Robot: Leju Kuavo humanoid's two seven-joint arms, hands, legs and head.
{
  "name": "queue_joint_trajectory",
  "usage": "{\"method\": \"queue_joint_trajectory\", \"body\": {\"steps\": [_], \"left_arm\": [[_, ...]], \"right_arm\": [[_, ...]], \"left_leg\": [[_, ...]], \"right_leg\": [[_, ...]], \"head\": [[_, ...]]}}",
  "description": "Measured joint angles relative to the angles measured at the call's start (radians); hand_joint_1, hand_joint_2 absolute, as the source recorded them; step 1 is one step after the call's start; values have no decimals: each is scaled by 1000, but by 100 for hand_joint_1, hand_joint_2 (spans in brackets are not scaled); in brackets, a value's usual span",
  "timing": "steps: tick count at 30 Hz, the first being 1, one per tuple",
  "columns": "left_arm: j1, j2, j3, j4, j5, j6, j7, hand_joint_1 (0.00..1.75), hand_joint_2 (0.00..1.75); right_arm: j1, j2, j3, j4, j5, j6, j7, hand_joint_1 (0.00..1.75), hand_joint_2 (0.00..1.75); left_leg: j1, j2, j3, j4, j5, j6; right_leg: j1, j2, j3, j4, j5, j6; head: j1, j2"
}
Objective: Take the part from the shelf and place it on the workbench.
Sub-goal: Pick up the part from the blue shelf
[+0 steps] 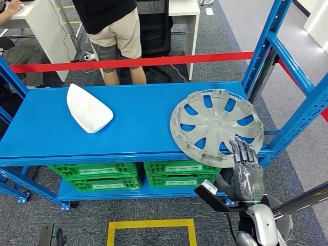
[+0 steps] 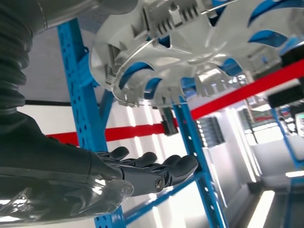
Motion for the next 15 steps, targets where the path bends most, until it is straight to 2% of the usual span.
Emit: {"method": "queue_joint_trajectory", "body": {"steps": [7,15], "left_arm": [[-5,0,1,0,-13,3,7,0,0],[-7,0,5,0,-17,13,10,0,0]], "right_arm": [[-17,9,-35,55,19,17,39,0,175],[-57,35,-54,163,27,34,41,0,175]], "left_leg": [[-2,0,-5,1,-2,-2],[-2,0,-6,1,-2,-2]], "right_leg": [[-2,0,-2,-3,0,3],[-2,0,-2,-6,2,7]], "head": [[0,0],[0,0]]}}
